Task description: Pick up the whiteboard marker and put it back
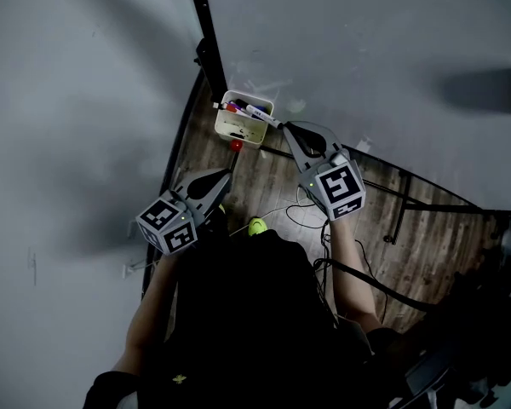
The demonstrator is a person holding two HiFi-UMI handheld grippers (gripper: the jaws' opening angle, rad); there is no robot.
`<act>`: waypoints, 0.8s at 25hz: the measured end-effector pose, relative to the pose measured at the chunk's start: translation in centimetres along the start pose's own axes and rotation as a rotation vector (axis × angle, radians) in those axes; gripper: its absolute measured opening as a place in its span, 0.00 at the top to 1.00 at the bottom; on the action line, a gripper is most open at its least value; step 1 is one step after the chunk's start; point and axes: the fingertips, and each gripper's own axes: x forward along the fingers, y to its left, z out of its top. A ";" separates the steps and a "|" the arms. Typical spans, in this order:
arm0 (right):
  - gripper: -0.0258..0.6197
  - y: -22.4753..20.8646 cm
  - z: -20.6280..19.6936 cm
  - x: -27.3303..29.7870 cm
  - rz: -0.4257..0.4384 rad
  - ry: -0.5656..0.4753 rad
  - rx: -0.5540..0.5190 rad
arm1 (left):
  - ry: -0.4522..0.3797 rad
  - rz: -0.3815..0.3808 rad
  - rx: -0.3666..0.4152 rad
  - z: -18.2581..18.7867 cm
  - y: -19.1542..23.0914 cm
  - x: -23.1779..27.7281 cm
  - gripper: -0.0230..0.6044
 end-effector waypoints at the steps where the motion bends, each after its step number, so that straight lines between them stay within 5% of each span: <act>1: 0.96 0.3 -0.1 -0.4 0.008 0.003 0.000 | -0.004 0.010 0.001 -0.1 -0.2 -0.2 0.93; 20: 0.96 5.9 -2.2 -3.4 0.094 0.037 0.080 | -0.021 0.023 -0.032 -2.1 -2.1 -3.2 0.93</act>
